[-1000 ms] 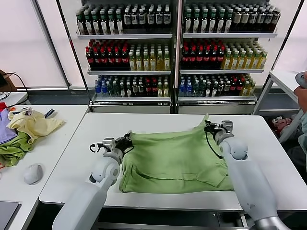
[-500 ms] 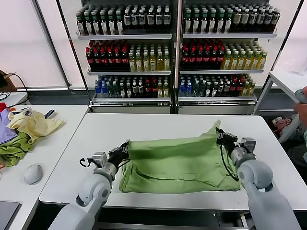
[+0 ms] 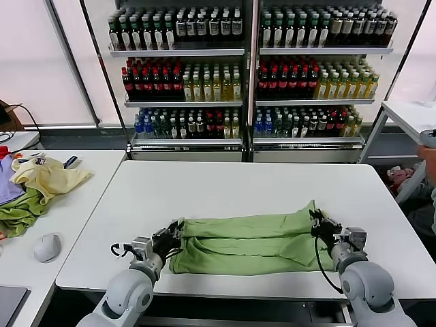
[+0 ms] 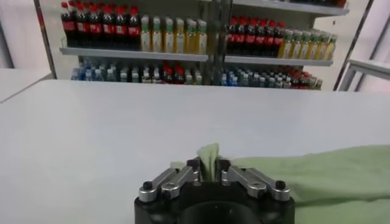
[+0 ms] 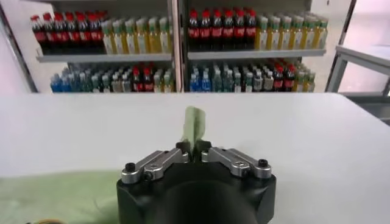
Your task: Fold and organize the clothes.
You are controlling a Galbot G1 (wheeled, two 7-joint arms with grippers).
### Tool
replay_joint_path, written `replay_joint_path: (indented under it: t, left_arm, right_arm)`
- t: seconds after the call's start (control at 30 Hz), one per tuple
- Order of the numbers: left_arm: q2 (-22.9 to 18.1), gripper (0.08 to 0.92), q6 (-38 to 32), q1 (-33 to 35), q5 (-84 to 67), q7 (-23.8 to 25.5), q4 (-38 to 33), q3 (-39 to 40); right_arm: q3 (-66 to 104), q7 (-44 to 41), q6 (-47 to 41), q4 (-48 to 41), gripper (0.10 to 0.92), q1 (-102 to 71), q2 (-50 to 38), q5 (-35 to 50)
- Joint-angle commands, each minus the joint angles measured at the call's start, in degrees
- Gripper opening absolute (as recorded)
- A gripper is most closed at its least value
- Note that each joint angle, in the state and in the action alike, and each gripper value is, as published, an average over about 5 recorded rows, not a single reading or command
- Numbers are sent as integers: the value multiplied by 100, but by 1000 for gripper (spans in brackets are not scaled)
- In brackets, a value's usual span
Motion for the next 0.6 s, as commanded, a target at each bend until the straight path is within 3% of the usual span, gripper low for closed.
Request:
replay_joint_path:
  t: [0.03,0.37,0.6]
  left_arm:
    - [-385,378,-164,607,902,-446,-477,-170]
    - [-1546,673,-162,934,1508,-1142,-257,40]
    - [-1943,814,-160,794,1733,-1333,133,95]
  right_arm:
    - [136,4,16,467,377,-590,44,-299]
    - [468,86,220,958,671,-1075,177,-276]
    - [702,88,391,1120,815,-1320,136,-180]
